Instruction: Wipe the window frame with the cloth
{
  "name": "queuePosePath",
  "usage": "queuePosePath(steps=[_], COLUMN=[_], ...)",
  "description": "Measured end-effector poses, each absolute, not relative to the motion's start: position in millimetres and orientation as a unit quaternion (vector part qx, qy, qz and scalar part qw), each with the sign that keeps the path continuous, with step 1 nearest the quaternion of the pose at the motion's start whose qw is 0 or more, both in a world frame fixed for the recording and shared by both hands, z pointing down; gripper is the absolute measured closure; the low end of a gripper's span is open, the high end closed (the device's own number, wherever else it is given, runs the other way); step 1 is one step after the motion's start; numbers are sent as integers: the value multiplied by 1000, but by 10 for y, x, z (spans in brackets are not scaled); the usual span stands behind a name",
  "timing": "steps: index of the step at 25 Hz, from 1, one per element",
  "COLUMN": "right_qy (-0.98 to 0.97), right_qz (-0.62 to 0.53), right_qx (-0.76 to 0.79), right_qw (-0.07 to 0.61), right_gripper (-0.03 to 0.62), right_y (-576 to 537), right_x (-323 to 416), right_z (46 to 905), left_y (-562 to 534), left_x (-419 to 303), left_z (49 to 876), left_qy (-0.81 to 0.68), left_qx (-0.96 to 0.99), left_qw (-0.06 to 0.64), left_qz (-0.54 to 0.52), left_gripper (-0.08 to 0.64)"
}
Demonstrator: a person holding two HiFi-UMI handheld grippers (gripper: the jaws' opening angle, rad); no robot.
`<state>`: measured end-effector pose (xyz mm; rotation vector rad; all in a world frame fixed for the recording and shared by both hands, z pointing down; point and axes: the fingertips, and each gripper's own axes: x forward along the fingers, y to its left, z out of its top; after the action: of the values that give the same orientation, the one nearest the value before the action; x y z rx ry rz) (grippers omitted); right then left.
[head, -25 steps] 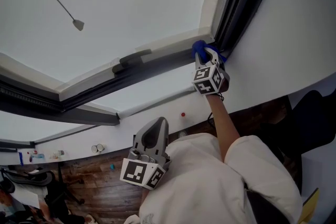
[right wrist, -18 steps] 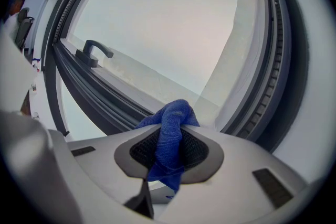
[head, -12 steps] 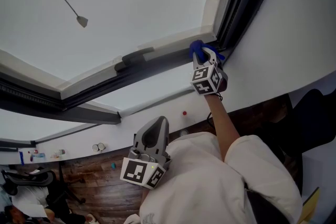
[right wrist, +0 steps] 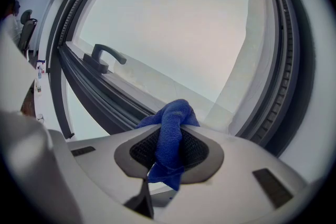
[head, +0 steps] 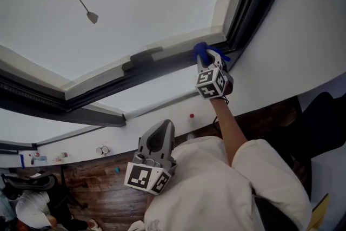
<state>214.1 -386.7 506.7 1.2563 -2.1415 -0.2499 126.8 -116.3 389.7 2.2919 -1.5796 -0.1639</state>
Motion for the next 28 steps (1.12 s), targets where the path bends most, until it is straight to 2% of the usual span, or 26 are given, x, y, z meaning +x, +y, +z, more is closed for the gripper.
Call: queuePosePath(steps=[28], right_qy=[-816], right_qz=[-99], right_qx=[467], right_qw=[325], right_gripper=[511], right_y=[-3698], right_x=[1783], right_z=[5075], left_y=[-1004], left_x=[967], left_z=[3869], left_qy=[-557], left_qx=[809], left_qw=[176], left_qz=[-67], left_gripper=[551])
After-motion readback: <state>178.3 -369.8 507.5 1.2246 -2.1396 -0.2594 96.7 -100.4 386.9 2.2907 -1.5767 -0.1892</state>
